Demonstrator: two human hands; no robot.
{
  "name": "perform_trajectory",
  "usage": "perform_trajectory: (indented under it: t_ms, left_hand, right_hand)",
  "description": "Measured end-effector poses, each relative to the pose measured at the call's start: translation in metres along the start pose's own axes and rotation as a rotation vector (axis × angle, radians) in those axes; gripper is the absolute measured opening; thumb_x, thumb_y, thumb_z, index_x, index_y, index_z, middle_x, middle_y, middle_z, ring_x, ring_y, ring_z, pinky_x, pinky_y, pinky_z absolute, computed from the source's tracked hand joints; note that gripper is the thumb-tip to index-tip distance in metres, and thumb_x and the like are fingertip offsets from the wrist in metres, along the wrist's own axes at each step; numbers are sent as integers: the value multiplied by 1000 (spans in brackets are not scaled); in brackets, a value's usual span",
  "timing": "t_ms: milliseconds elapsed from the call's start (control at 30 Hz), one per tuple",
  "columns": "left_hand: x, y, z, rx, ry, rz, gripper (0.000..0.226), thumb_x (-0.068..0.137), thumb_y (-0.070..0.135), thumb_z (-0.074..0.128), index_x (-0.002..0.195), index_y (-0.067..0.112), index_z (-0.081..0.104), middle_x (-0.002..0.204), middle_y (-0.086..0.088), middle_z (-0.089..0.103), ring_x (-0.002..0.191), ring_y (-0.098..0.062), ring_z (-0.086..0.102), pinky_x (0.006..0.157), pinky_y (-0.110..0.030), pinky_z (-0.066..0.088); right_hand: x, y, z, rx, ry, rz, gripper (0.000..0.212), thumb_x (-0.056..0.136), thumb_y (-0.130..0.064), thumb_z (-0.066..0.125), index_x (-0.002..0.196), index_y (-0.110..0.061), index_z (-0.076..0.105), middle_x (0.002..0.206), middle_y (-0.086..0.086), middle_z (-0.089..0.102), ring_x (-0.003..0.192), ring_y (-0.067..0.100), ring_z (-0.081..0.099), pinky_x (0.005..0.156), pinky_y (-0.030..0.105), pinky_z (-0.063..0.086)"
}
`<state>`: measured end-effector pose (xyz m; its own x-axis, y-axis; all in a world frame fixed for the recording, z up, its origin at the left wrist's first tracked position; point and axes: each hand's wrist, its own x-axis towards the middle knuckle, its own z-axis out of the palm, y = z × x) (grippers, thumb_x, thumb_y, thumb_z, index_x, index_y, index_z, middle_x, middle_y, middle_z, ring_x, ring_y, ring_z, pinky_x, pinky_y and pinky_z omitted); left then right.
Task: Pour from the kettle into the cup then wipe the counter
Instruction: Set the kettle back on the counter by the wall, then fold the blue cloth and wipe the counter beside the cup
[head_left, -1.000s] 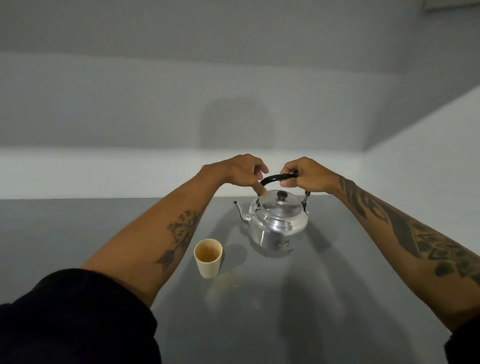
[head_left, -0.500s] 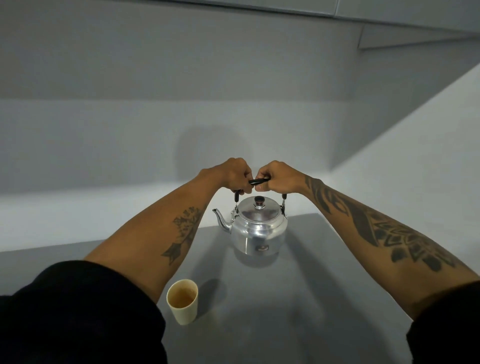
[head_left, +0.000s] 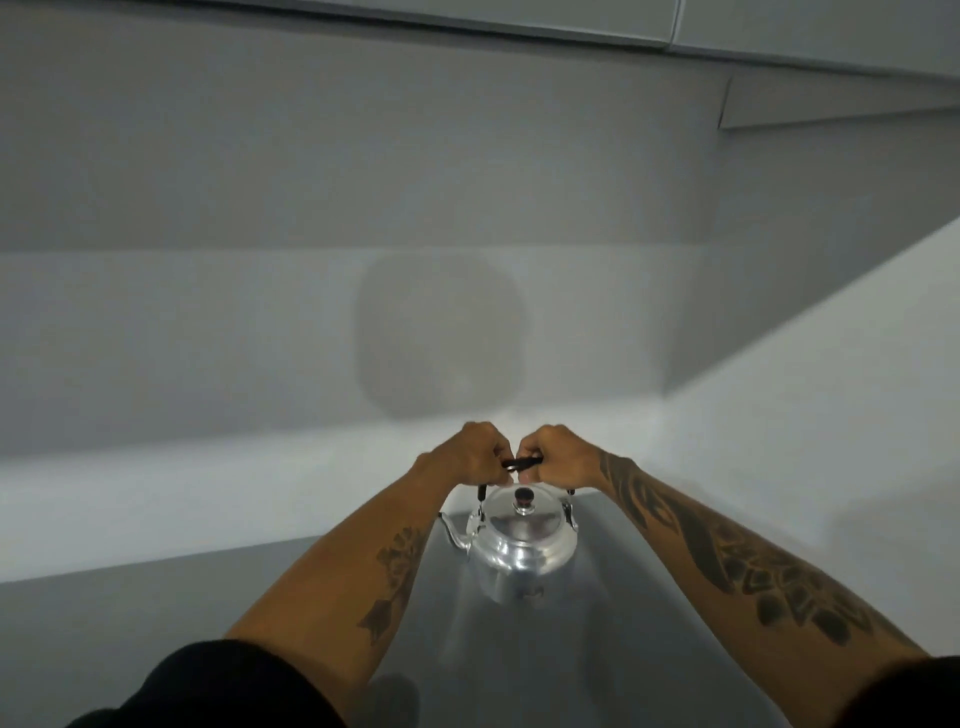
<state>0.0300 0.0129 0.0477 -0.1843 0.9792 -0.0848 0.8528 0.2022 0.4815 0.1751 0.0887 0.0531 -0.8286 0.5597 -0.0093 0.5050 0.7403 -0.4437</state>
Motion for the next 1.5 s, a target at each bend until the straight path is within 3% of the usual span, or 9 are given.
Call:
perform_trajectory:
  t_ms: [100,333,567,700,800,933,1167,1333,1500]
  left_hand:
    - [29,-12,21,-28,-1,-37,22,73,18,78,93,11,74,81,0,61,76,-16,57,72,-27,48]
    - [75,-35,46,-37,2,-141,19,71,14,77,90,12,73,82,-1,63,72,-20,62,79,-37,57]
    - [92,-50,53,-47,70,-177,17,75,15,71,93,16,72,86,1,58,93,-26,65,75,-33,51]
    - [87,-55,50,-103,24,-202,40,79,15,71,119,21,63,115,-2,59,110,-24,61,96,-37,51]
    - [55,-60,32,-160,47,-215,59,80,22,73,134,26,50,138,-5,51,122,-21,52,105,-36,43]
    - [-34,-77,4,-29,252,-222,64,87,28,63,144,28,37,150,-2,41,138,-22,36,111,-40,35]
    - [-223,-139,28,-22,539,-454,55,87,26,63,139,22,44,145,-7,47,129,-27,46,101,-42,44]
    - [-337,-189,66,-73,541,-687,51,87,14,56,137,16,46,140,-11,48,126,-32,48,98,-42,44]
    - [-431,-228,102,-65,415,-983,54,84,16,55,135,10,42,136,-16,46,125,-37,43,101,-45,40]
  right_hand:
    - [25,28,14,20,-38,12,12,77,-7,67,88,-2,70,77,7,61,75,18,55,70,31,45]
    - [68,65,32,47,-90,18,11,77,-4,67,86,-1,70,76,5,60,73,17,54,69,29,43]
    - [95,75,39,63,-89,15,12,76,-4,66,87,1,67,80,6,59,75,19,53,68,29,43]
    - [99,73,39,65,-114,84,10,78,-6,66,89,-7,68,85,4,61,80,19,57,66,23,43]
    - [93,60,39,-45,-192,151,38,76,-18,73,112,-12,62,113,7,62,98,20,57,80,27,47]
    - [79,11,44,-268,-140,102,72,80,-33,67,144,-19,36,145,9,44,131,30,42,110,41,36]
    - [52,-158,129,-164,-145,-212,64,86,-31,61,145,-23,35,150,6,41,138,27,36,113,42,33]
    - [22,-282,214,-83,-252,-389,57,85,-28,62,139,-19,44,144,7,48,131,26,46,109,41,40]
    - [-12,-356,305,-48,-425,-375,36,82,-23,64,116,-13,63,126,12,62,119,29,56,102,36,46]
